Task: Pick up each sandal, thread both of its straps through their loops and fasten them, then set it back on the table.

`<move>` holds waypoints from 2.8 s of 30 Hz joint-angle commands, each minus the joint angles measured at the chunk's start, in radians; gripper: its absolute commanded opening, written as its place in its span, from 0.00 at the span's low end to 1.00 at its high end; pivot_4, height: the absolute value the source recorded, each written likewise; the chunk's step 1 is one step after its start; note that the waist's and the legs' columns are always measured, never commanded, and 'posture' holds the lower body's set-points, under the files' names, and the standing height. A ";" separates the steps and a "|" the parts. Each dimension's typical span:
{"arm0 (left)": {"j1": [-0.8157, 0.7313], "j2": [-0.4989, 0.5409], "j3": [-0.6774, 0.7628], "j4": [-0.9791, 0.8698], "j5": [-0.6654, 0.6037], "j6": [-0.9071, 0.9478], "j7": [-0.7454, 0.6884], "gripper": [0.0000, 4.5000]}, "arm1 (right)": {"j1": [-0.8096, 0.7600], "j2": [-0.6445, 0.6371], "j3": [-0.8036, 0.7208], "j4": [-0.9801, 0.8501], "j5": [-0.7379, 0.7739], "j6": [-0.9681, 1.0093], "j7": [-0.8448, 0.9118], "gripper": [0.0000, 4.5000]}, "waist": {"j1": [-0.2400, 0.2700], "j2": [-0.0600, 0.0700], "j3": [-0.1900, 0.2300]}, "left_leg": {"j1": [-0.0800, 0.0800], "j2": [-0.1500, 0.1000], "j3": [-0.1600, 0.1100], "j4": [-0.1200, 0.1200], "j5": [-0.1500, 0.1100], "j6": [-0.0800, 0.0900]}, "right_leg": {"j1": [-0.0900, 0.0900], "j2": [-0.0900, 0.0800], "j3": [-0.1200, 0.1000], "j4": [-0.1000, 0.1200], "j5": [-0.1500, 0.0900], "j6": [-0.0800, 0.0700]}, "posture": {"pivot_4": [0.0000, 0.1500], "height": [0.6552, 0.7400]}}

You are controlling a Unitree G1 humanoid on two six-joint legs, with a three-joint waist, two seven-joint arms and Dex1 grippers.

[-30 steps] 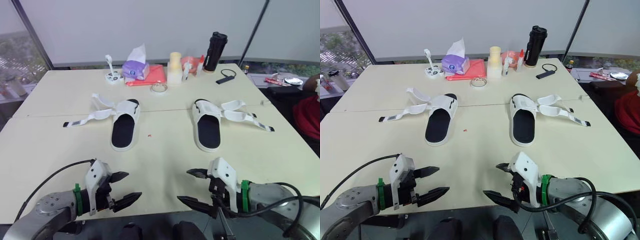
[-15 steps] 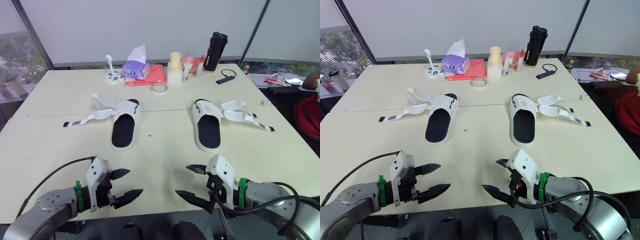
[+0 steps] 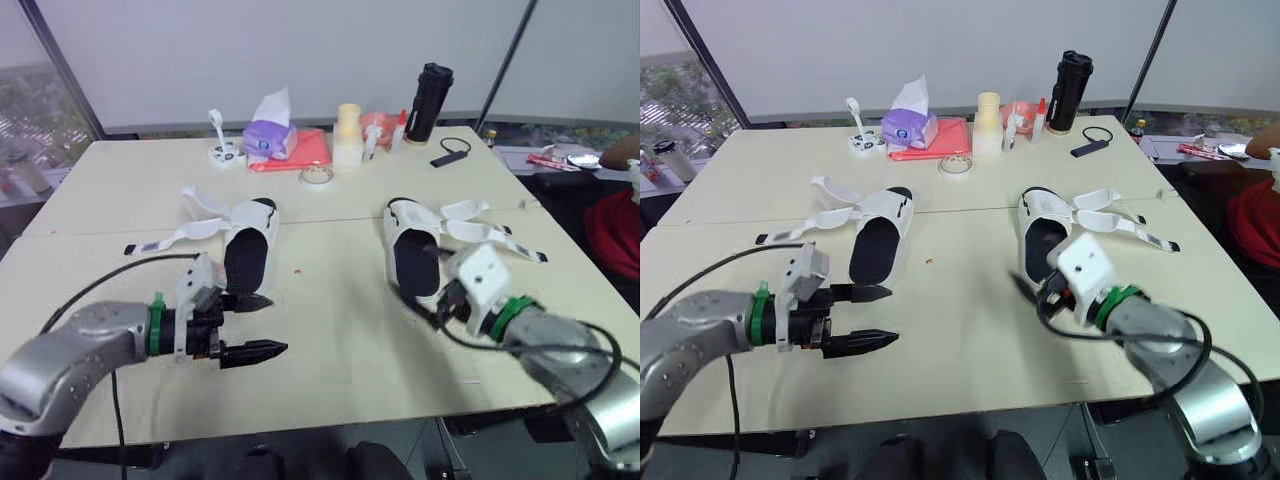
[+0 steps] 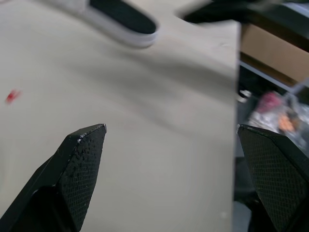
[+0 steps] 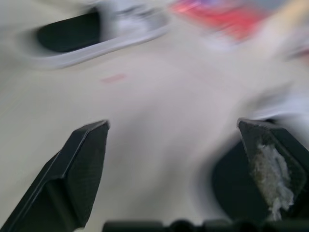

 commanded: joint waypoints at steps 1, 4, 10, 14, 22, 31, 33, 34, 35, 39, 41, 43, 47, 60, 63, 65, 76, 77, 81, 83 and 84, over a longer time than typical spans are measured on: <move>-0.103 -0.002 -0.008 0.005 -0.107 0.068 -0.022 1.00 | -0.087 -0.078 0.122 0.184 -0.306 -0.157 -0.081 0.99 | -0.001 -0.001 0.000 | 0.000 0.000 0.000 0.000 0.000 0.000 | -0.001 0.000 0.000 0.000 0.000 0.000 | 1.00 1.00; -0.170 -0.015 -0.013 0.024 -0.140 0.095 -0.009 1.00 | -0.198 -0.077 0.216 0.380 -0.455 -0.262 -0.107 0.99 | -0.005 0.000 0.000 | 0.000 0.000 0.000 0.000 0.000 0.000 | -0.001 0.000 0.000 0.001 0.001 0.002 | 1.00 1.00; -0.193 -0.011 -0.004 0.043 -0.125 0.090 0.010 1.00 | -0.425 0.001 0.355 0.748 -0.650 -0.461 -0.140 0.99 | -0.025 0.000 0.001 | -0.001 0.000 0.000 -0.001 0.000 0.000 | -0.004 0.001 0.001 0.003 0.002 0.003 | 1.00 1.00; -0.136 -0.013 0.006 0.034 -0.092 0.068 0.040 1.00 | -0.554 0.081 0.428 0.983 -0.742 -0.545 -0.158 0.99 | -0.030 0.000 0.001 | -0.002 0.000 0.000 -0.001 0.000 0.000 | -0.005 0.000 0.001 0.003 0.002 0.003 | 1.00 1.00; -0.050 -0.035 0.022 0.026 -0.059 0.039 0.095 1.00 | -0.726 0.195 0.480 1.355 -0.859 -0.629 -0.275 0.99 | -0.028 0.000 0.001 | -0.002 0.000 0.001 0.000 0.000 -0.001 | -0.005 -0.001 0.002 0.004 0.003 0.003 | 1.00 1.00; -0.017 -0.058 0.030 -0.006 -0.083 0.047 0.138 1.00 | -0.861 0.264 0.504 1.627 -0.919 -0.670 -0.397 0.46 | -0.029 0.000 0.001 | -0.002 0.000 0.001 -0.001 0.000 -0.001 | -0.005 -0.001 0.002 0.005 0.003 0.003 | 1.00 1.00; -0.017 -0.061 0.030 -0.006 -0.084 0.048 0.142 1.00 | -0.873 0.267 0.507 1.650 -0.924 -0.679 -0.406 0.25 | -0.030 0.000 0.001 | -0.002 0.000 0.001 -0.001 0.000 -0.001 | -0.005 -0.001 0.002 0.005 0.003 0.003 | 1.00 1.00; -0.018 -0.061 0.030 -0.007 -0.086 0.049 0.144 1.00 | -0.878 0.268 0.508 1.656 -0.928 -0.682 -0.409 0.14 | -0.031 0.000 0.001 | -0.002 0.000 0.001 -0.001 0.001 -0.001 | -0.005 -0.001 0.002 0.005 0.003 0.003 | 1.00 1.00; -0.019 -0.062 0.030 -0.006 -0.086 0.048 0.145 1.00 | -0.881 0.267 0.510 1.660 -0.931 -0.684 -0.413 0.06 | -0.031 0.000 0.001 | -0.002 0.000 0.001 -0.001 0.001 -0.001 | -0.005 -0.001 0.002 0.005 0.003 0.003 | 1.00 1.00; -0.020 -0.065 0.021 0.000 -0.074 0.039 0.143 1.00 | -0.873 0.230 0.518 1.622 -0.957 -0.722 -0.440 0.00 | -0.030 0.000 0.001 | -0.002 0.000 0.001 -0.001 0.001 -0.001 | -0.005 -0.001 0.002 0.005 0.003 0.003 | 1.00 1.00; -0.020 -0.067 0.018 0.002 -0.070 0.037 0.143 1.00 | -0.851 0.189 0.526 1.557 -0.977 -0.785 -0.444 0.00 | -0.028 0.001 0.001 | -0.002 -0.001 0.001 -0.001 0.001 -0.001 | -0.005 -0.001 0.002 0.005 0.003 0.003 | 1.00 1.00; -0.018 -0.066 0.017 0.003 -0.068 0.035 0.141 1.00 | -0.809 0.128 0.536 1.449 -0.986 -0.905 -0.429 0.00 | -0.024 0.001 0.001 | -0.002 -0.001 0.001 -0.001 0.001 -0.001 | -0.005 -0.002 0.002 0.005 0.003 0.003 | 1.00 1.00; -0.015 -0.060 0.017 0.012 -0.064 0.030 0.130 1.00 | -0.725 0.002 0.547 1.241 -0.984 -1.167 -0.372 0.00 | -0.028 0.001 0.001 | -0.003 -0.001 0.001 -0.002 0.000 -0.001 | -0.006 -0.002 0.002 0.004 0.003 0.003 | 1.00 1.00; -0.028 -0.074 -0.011 0.032 -0.053 0.027 0.102 1.00 | -0.603 -0.157 0.533 0.975 -0.912 -1.969 -0.277 0.00 | -0.027 0.003 0.002 | -0.002 0.000 0.002 0.000 0.001 -0.001 | -0.006 -0.001 0.003 0.007 0.003 0.003 | 1.00 1.00; -0.029 -0.086 -0.022 0.025 -0.049 0.027 0.110 1.00 | -0.613 -0.111 0.527 1.007 -0.952 -2.015 -0.275 0.00 | -0.028 0.003 0.002 | -0.002 0.000 0.002 0.001 0.001 -0.001 | -0.006 -0.001 0.003 0.007 0.003 0.003 | 1.00 1.00; -0.030 -0.094 -0.024 0.019 -0.052 0.031 0.115 1.00 | -0.628 -0.077 0.523 1.033 -0.985 -2.030 -0.274 0.00 | -0.029 0.003 0.002 | -0.001 0.000 0.001 0.001 0.001 -0.001 | -0.005 -0.001 0.003 0.008 0.003 0.003 | 1.00 1.00; -0.009 -0.099 -0.013 -0.004 -0.062 0.038 0.128 1.00 | -0.686 0.029 0.519 1.140 -1.097 -2.060 -0.277 0.00 | -0.026 0.003 0.002 | -0.001 0.000 0.001 0.001 0.001 -0.002 | -0.005 -0.001 0.003 0.009 0.003 0.003 | 1.00 1.00; -0.010 -0.100 -0.014 -0.004 -0.062 0.038 0.129 1.00 | -0.690 0.034 0.518 1.155 -1.111 -2.049 -0.279 0.00 | -0.026 0.003 0.002 | -0.001 -0.001 0.001 0.001 0.001 -0.002 | -0.005 -0.001 0.003 0.009 0.003 0.003 | 1.00 1.00; -0.012 -0.097 -0.016 0.002 -0.058 0.035 0.122 1.00 | -0.724 0.049 0.516 1.205 -1.171 -2.028 -0.303 0.00 | -0.028 0.003 0.002 | -0.001 -0.001 0.001 0.001 0.001 -0.002 | -0.005 -0.001 0.003 0.009 0.003 0.003 | 1.00 1.00; -0.014 -0.092 -0.018 0.004 -0.053 0.033 0.115 1.00 | -0.735 0.053 0.519 1.216 -1.185 -2.038 -0.315 0.00 | -0.028 0.003 0.002 | -0.001 -0.001 0.001 0.001 0.001 -0.002 | -0.005 -0.001 0.004 0.009 0.003 0.003 | 1.00 1.00; -0.016 -0.090 -0.019 0.007 -0.051 0.032 0.111 1.00 | -0.738 0.055 0.522 1.217 -1.190 -2.045 -0.318 0.00 | -0.028 0.003 0.002 | -0.001 -0.001 0.001 0.001 0.001 -0.002 | -0.005 -0.001 0.004 0.009 0.003 0.003 | 1.00 1.00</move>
